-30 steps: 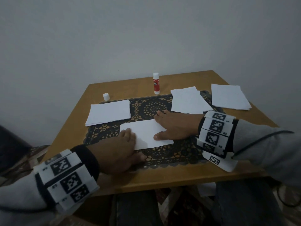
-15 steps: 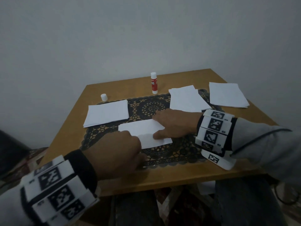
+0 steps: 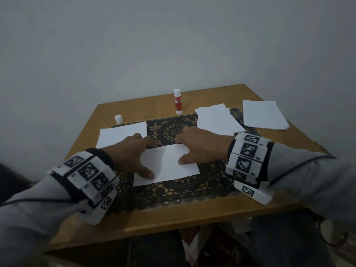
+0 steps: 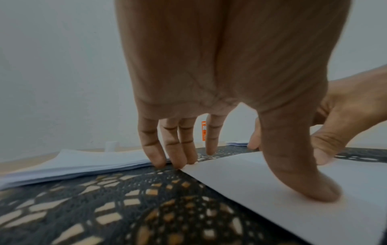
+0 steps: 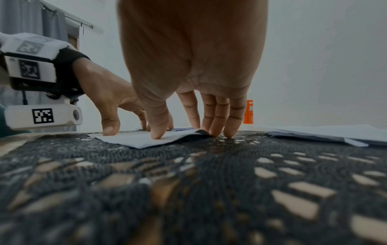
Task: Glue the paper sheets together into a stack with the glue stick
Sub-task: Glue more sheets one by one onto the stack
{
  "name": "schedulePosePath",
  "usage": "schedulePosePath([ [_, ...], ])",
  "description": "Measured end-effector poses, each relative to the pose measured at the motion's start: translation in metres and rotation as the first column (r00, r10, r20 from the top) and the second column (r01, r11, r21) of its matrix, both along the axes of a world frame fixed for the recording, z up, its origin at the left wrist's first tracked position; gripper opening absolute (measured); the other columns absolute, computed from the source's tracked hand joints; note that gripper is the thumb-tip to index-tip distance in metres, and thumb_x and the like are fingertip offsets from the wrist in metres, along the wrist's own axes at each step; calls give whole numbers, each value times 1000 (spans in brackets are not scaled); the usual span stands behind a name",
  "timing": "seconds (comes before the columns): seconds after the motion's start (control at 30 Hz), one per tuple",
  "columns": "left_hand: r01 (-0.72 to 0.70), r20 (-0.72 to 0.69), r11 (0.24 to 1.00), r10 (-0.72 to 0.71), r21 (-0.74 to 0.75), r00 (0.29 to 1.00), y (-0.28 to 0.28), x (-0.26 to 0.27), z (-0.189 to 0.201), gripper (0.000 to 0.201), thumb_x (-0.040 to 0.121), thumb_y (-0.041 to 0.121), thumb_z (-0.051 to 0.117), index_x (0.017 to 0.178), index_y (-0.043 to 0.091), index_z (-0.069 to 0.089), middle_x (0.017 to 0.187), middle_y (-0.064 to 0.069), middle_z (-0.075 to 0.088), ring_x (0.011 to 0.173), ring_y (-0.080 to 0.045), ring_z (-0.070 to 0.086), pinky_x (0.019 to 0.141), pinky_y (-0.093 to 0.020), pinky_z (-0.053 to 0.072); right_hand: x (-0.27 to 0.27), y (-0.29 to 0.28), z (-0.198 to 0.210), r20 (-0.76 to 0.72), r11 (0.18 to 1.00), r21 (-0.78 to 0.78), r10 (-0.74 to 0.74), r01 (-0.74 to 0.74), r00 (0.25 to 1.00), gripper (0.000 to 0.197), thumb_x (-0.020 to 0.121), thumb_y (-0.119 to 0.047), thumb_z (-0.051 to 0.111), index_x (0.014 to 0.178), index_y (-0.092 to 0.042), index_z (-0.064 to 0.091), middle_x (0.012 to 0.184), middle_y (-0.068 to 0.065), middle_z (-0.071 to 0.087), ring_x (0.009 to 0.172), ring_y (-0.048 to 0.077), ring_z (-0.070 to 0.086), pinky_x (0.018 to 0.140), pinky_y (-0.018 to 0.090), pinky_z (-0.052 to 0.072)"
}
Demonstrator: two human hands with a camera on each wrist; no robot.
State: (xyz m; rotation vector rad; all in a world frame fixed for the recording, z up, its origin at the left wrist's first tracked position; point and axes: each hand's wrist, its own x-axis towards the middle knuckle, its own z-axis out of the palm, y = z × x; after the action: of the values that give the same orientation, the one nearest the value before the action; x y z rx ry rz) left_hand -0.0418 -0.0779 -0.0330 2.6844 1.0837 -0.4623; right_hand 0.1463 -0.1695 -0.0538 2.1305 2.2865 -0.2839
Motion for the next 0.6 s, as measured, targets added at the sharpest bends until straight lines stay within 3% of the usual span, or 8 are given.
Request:
schedulePosePath([
  [0.2,-19,-31,1000,18,-24,999,7,2,-1,86,63,55,80,131,31,33,118,5,42,112,-16,39,97,-37,41,-1,1,0,-22,1000,-1,1,-1,1000,39,87,-43,65,107,-11,57,108,5,47,94,16,41,68,27,36],
  [0.33,-15,-4,1000,15,-4,1000,6,0,-2,82,63,56,80,127,32,35,119,6,39,115,-15,35,98,-38,41,-2,-1,2,-67,1000,20,0,1,998,40,86,-36,68,114,-8,61,114,7,54,102,22,51,83,36,48],
  [0.5,-21,47,1000,21,-9,999,8,-1,-3,77,64,52,81,124,29,39,117,5,41,111,-16,40,94,-35,42,-2,-2,0,-106,1000,23,-5,7,994,45,86,-37,68,120,-15,50,118,5,47,97,15,39,76,28,36],
  [0.6,-43,125,999,45,-25,991,10,-1,-3,70,66,45,82,120,26,42,110,4,48,101,-15,47,88,-33,47,-1,-2,0,-105,1000,29,-9,12,994,48,85,-38,68,122,-16,48,120,5,47,97,14,38,78,28,38],
])
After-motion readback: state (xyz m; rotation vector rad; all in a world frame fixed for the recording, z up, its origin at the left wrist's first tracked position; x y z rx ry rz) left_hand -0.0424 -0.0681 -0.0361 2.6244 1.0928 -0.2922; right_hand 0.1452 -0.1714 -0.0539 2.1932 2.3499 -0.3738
